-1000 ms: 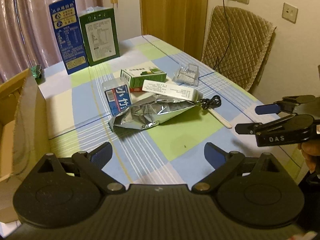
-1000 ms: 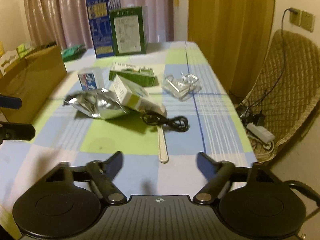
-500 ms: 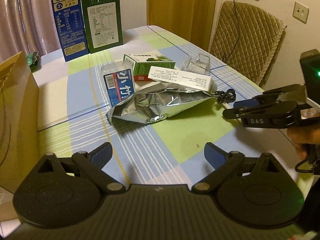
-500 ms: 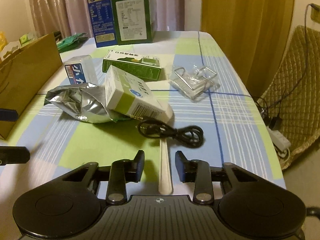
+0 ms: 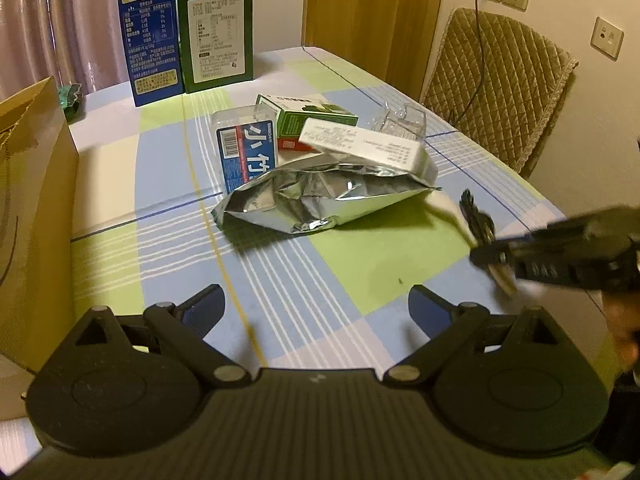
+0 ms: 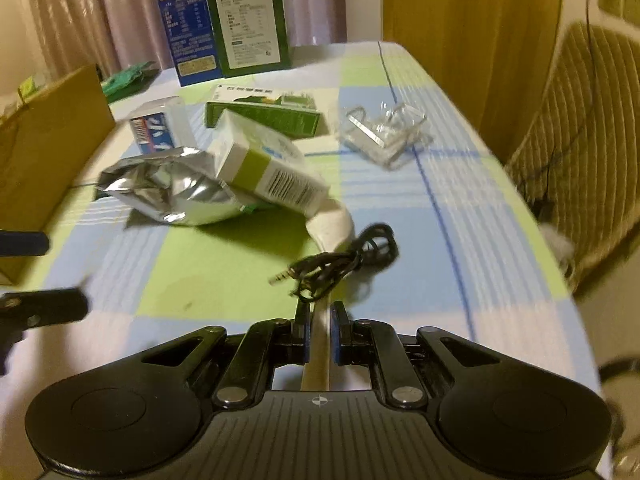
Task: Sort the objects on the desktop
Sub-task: 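Grasp the white plastic spoon handle with the right tool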
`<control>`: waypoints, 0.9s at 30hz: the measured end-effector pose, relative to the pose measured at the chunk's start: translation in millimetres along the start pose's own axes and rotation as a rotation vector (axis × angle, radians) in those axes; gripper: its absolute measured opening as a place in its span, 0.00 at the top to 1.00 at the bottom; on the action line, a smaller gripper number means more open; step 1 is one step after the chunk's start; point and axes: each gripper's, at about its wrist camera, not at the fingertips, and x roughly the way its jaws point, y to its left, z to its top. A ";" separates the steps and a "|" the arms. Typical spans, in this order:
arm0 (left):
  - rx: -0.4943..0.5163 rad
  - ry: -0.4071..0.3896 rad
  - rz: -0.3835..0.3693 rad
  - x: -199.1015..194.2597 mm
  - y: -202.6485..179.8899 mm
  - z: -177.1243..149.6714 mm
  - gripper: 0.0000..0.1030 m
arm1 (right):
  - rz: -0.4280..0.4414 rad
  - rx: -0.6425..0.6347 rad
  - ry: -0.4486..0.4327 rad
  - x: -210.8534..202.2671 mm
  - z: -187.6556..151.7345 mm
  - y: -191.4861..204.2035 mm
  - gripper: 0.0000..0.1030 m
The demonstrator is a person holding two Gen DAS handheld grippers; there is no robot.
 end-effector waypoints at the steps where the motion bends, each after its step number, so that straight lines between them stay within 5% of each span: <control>1: -0.002 0.000 -0.001 -1.7 -0.6 -0.7 0.07 | 0.018 0.011 0.005 -3.9 -3.8 2.8 0.94; 7: -0.023 0.002 -0.005 -13.8 -2.5 -9.3 0.07 | 0.132 0.017 0.033 -23.5 -24.9 29.4 0.94; 13: -0.010 0.011 -0.033 -13.1 -18.3 -11.4 0.07 | 0.083 0.041 -0.033 -42.9 -28.0 21.3 0.89; 17: -0.034 0.023 -0.078 -1.1 -38.5 -9.7 0.12 | 0.021 0.107 -0.101 -53.1 -21.3 -0.7 0.62; 25: -0.092 0.074 -0.123 37.5 -79.0 -6.0 0.57 | -0.054 0.206 -0.122 -47.2 -11.4 -42.2 0.53; 27: -0.076 0.072 -0.114 44.8 -86.4 -6.2 0.59 | -0.050 0.227 -0.116 -45.0 -11.7 -47.7 0.51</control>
